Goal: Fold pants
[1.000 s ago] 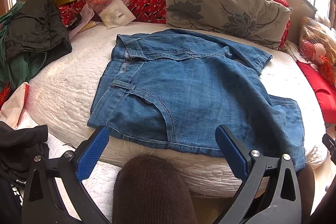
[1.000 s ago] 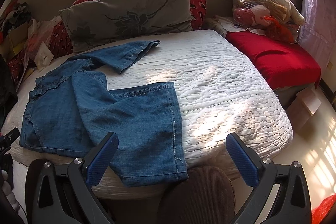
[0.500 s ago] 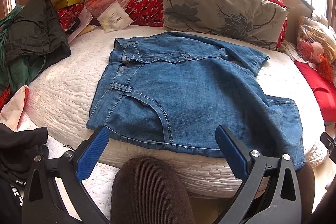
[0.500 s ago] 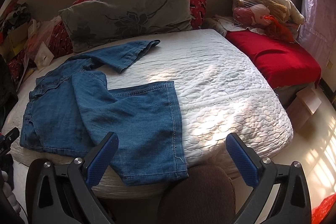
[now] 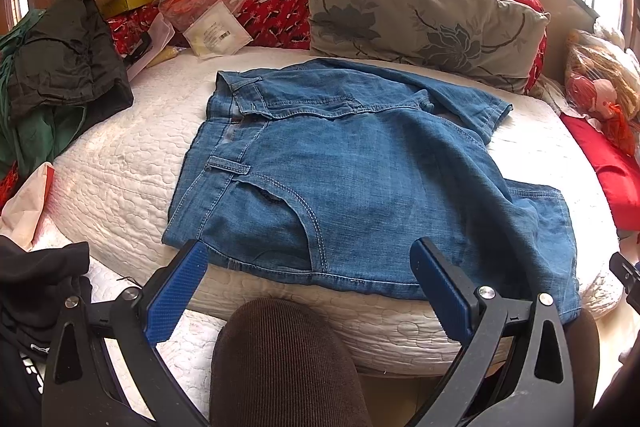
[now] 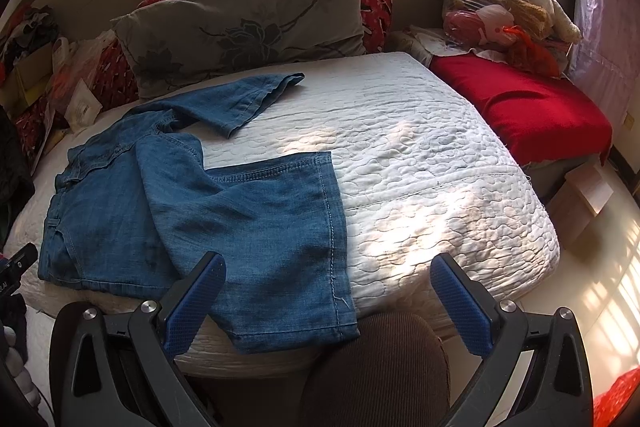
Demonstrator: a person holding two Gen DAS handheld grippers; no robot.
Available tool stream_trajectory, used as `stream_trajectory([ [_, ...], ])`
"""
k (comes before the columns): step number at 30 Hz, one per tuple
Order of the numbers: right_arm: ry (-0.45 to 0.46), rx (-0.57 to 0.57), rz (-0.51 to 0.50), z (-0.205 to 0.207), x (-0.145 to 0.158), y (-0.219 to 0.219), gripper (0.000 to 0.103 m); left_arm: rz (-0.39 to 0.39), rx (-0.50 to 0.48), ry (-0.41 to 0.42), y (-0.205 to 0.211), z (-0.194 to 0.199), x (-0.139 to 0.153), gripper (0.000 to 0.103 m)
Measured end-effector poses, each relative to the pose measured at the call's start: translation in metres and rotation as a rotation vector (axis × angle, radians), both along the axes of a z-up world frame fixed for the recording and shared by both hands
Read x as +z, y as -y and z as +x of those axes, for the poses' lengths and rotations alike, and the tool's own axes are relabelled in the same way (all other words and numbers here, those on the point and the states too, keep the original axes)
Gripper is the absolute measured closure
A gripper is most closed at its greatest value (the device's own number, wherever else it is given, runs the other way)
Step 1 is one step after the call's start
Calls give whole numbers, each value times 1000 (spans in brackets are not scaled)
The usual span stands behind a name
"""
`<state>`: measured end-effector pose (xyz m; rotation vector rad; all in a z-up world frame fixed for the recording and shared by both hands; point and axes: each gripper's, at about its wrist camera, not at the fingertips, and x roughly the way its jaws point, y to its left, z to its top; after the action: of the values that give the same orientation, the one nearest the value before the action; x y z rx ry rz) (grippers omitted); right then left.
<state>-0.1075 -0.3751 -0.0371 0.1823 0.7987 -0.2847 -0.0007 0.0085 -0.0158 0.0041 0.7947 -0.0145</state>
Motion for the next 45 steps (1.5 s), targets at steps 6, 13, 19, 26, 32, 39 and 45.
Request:
stream_trajectory([
  [6, -4, 0, 2, 1, -1, 0, 0, -1, 1, -7, 0, 2, -1, 1],
  [13, -13, 6, -5, 5, -3, -2, 0, -3, 2, -11, 0, 4, -2, 1],
  [19, -24, 7, -4, 7, -5, -2, 0, -2, 1, -22, -1, 9, -4, 1],
  [26, -45, 8, -5, 11, -9, -2, 0, -6, 4, -58, -2, 17, -11, 1],
  [32, -67, 6, 14, 19, -13, 5, 0, -1, 10, -114, -15, 37, -17, 1],
  [39, -84, -77, 44, 28, -13, 38, 0, -56, 28, -303, -92, 135, -16, 1],
  [45, -133, -115, 87, 35, -28, 51, 0, -227, -74, -530, -124, 206, -43, 1],
])
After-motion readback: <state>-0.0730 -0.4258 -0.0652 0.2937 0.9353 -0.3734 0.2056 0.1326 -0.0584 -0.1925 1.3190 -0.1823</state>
